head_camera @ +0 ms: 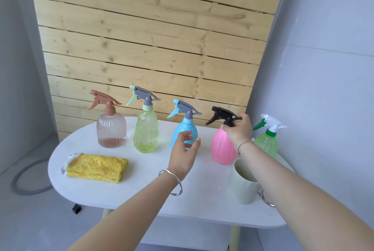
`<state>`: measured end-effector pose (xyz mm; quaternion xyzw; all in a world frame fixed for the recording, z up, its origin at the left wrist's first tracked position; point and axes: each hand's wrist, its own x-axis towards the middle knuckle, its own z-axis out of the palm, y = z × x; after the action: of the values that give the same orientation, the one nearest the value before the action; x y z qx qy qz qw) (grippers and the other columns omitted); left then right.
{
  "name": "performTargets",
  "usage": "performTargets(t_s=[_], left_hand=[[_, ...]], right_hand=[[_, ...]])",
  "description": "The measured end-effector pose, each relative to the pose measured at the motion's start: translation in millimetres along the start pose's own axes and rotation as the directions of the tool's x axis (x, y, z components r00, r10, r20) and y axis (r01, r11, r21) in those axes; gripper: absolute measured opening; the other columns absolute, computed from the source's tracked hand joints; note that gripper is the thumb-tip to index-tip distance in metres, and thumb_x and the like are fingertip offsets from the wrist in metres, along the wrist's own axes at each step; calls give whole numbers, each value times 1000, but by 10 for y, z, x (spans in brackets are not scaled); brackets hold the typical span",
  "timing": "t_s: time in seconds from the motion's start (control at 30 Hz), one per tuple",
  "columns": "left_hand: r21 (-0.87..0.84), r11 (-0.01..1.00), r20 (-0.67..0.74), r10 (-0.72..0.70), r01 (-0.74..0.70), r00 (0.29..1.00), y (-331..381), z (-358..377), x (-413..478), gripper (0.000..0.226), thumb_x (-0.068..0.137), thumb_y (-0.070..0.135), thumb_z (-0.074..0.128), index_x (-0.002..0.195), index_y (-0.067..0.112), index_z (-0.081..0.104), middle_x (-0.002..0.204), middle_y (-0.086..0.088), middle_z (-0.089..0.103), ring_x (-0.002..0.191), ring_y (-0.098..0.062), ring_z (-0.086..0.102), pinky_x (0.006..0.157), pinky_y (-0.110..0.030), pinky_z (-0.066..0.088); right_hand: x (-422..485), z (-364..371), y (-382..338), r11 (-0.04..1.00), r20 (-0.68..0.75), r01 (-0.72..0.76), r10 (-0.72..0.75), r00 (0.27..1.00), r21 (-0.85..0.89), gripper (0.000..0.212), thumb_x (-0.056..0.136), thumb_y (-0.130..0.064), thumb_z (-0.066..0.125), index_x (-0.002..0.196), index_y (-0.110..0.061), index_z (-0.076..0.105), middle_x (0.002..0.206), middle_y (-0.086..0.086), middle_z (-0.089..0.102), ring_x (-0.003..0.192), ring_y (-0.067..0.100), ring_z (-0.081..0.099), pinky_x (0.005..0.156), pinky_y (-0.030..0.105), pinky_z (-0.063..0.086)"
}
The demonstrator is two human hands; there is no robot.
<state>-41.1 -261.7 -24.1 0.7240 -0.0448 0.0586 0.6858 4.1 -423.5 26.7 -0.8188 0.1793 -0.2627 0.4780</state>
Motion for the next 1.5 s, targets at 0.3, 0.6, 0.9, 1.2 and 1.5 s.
performTargets(t_s=[0.3,0.6,0.9,1.2,1.5], left_hand=[[142,972,187,160,-188,969,489,-152,-310,121,42,60,85,142,34,24,136,10,37,127,-10,41,104,-31,41],[-98,995,251,53,-30,967,935,-628,-1140,98,41,51,87,127,28,46,118,2,60,101,-9,63,70,-17,53],[-372,653,630,-345,660,696,1250,-787,-1568,72,86,69,42,129,12,50,123,-24,61,106,-49,62,84,-49,57],[-105,994,236,14,11,972,1588,-897,-2037,99,51,69,73,136,35,35,130,2,50,110,-14,60,80,-29,57],[-207,970,445,-20,125,895,1716,-1039,-2237,65,79,70,54,133,34,49,126,2,64,114,-15,63,101,-39,49]], right_hand=[[-624,-650,-770,890,32,206,-239,970,407,24,67,-32,84,79,-17,68,80,2,73,73,13,65,74,31,52],[-1306,-1262,-1182,834,326,52,-272,905,549,23,72,-16,80,91,-17,67,91,-3,74,84,5,68,72,16,51],[-1789,-1408,-1394,699,467,-170,-258,846,694,37,60,-34,79,92,-17,68,103,5,71,98,18,62,98,36,44],[-2279,-1498,-1575,661,283,-95,-183,942,744,10,82,-25,72,90,-21,71,90,-4,71,85,7,63,95,33,47],[-2441,-1670,-1690,667,385,-138,-238,892,732,26,75,-42,69,94,-24,72,105,-6,72,88,9,63,85,35,53]])
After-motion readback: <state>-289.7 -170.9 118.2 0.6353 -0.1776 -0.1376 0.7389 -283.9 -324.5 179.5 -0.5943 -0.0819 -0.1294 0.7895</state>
